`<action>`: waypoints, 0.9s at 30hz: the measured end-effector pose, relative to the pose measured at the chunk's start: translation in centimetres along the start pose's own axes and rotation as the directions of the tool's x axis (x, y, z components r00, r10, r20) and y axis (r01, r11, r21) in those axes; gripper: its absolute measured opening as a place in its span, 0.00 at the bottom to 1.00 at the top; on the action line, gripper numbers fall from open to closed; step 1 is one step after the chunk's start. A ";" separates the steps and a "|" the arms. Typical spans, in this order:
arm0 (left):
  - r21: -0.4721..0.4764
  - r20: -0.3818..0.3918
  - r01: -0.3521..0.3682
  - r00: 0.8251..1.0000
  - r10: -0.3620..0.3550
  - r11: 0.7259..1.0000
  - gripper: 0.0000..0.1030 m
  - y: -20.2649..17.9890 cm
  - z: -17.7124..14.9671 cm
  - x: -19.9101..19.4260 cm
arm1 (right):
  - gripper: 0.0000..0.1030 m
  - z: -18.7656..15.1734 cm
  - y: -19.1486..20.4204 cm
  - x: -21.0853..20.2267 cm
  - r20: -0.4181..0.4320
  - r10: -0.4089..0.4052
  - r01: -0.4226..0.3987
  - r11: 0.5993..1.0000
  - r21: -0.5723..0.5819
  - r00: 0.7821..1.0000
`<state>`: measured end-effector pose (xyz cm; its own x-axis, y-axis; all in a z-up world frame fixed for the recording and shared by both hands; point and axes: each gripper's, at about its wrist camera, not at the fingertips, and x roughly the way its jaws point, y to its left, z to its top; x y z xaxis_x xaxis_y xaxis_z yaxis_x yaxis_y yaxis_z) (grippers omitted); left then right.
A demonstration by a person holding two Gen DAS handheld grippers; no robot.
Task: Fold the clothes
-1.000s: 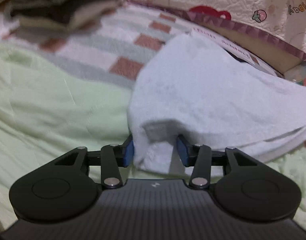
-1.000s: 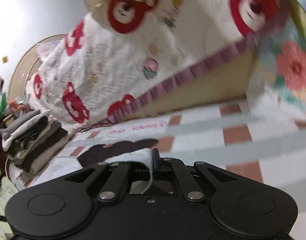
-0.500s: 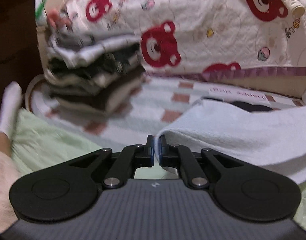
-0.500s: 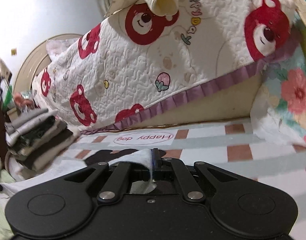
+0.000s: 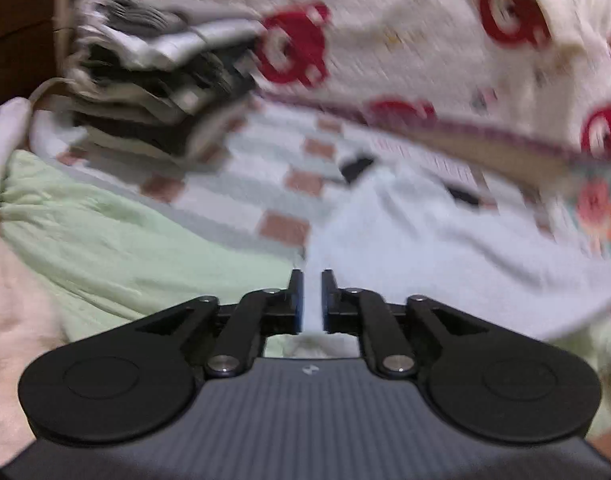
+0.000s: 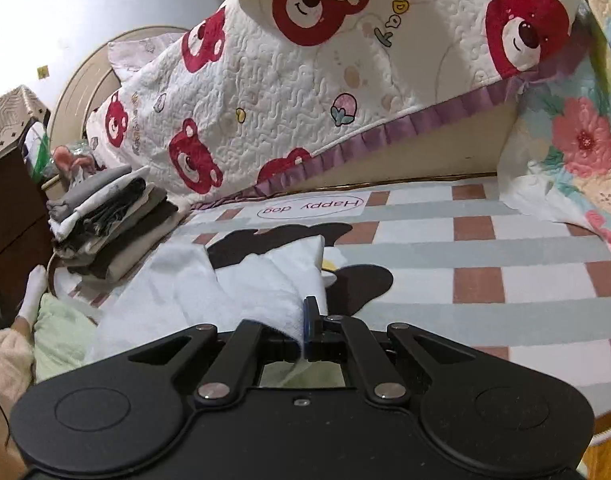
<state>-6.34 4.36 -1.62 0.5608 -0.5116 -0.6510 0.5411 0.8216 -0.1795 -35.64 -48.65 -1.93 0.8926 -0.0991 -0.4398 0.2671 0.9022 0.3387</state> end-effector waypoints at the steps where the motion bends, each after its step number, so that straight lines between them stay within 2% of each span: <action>1: 0.041 -0.038 0.017 0.999 -0.015 0.999 0.27 -0.4 -0.3 1.2 | 0.02 0.8 0.0 0.4 0.014 0.008 -0.008 1.000 -0.003 1.000; 2: 0.082 -0.078 0.035 0.997 -0.029 0.996 0.37 -0.7 -0.5 2.4 | 0.02 1.6 0.0 0.9 0.027 0.015 -0.015 1.000 -0.007 1.000; 6: -0.009 -0.204 0.076 0.976 -0.076 0.997 0.54 0.8 -1.6 7.6 | 0.02 3.9 1.0 2.3 0.055 0.035 -0.032 0.998 -0.056 0.998; 8: -0.057 -0.264 0.091 0.959 -0.103 0.994 0.57 1.7 -2.1 10.3 | 0.02 4.5 1.5 2.7 0.058 0.025 -0.020 0.996 -0.092 0.998; 9: -0.105 -0.325 0.094 0.938 -0.124 0.990 0.57 2.5 -2.5 12.0 | 0.02 4.7 1.7 2.8 0.060 0.020 -0.013 0.994 -0.111 0.998; 11: -0.109 -0.372 0.116 0.916 -0.149 0.987 0.57 2.9 -3.2 13.5 | 0.02 5.3 1.8 3.2 0.065 0.007 0.002 0.991 -0.134 0.998; 13: 0.039 -0.356 0.128 0.929 -0.106 0.991 0.57 1.1 -3.7 13.5 | 0.02 6.0 1.5 3.5 0.072 -0.009 0.019 0.990 -0.138 0.997; 15: 0.188 -0.332 0.134 0.941 -0.065 0.973 0.57 -0.7 -4.2 13.4 | 0.02 6.6 1.2 3.9 0.079 -0.026 0.037 0.989 -0.142 0.997; 18: 0.252 -0.290 0.116 0.956 -0.039 0.961 0.53 -1.9 -4.6 13.6 | 0.02 6.8 1.0 4.8 0.066 -0.034 0.043 0.989 -0.143 0.997; 19: 0.243 -0.289 0.103 0.957 -0.030 0.965 0.52 -1.8 -4.6 13.7 | 0.02 6.9 0.9 5.1 0.062 -0.036 0.045 0.989 -0.144 0.997; 21: 0.220 -0.285 0.090 0.958 -0.025 0.971 0.37 -1.5 -4.7 13.7 | 0.02 7.0 0.8 5.7 0.053 -0.041 0.048 0.988 -0.145 0.998; 23: 0.200 -0.274 0.093 0.961 -0.035 0.975 0.12 -1.3 -4.4 13.3 | 0.02 7.0 0.8 6.3 0.046 -0.045 0.051 0.987 -0.149 0.998; 24: 0.194 -0.266 0.095 0.963 -0.041 0.976 0.07 -1.3 -4.1 13.1 | 0.02 6.9 0.9 6.6 0.044 -0.046 0.053 0.987 -0.155 0.998; 27: 0.200 -0.197 0.072 0.980 -0.031 0.977 0.06 -1.7 -3.3 12.1 | 0.02 6.5 1.1 7.1 0.037 -0.053 0.059 0.985 -0.164 0.998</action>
<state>-2.55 -2.43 -11.66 0.4089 -0.4773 -0.7778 0.6944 0.7157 -0.0742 -26.62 -51.09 0.68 0.8901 -0.1626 -0.4258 0.2559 0.9513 0.1717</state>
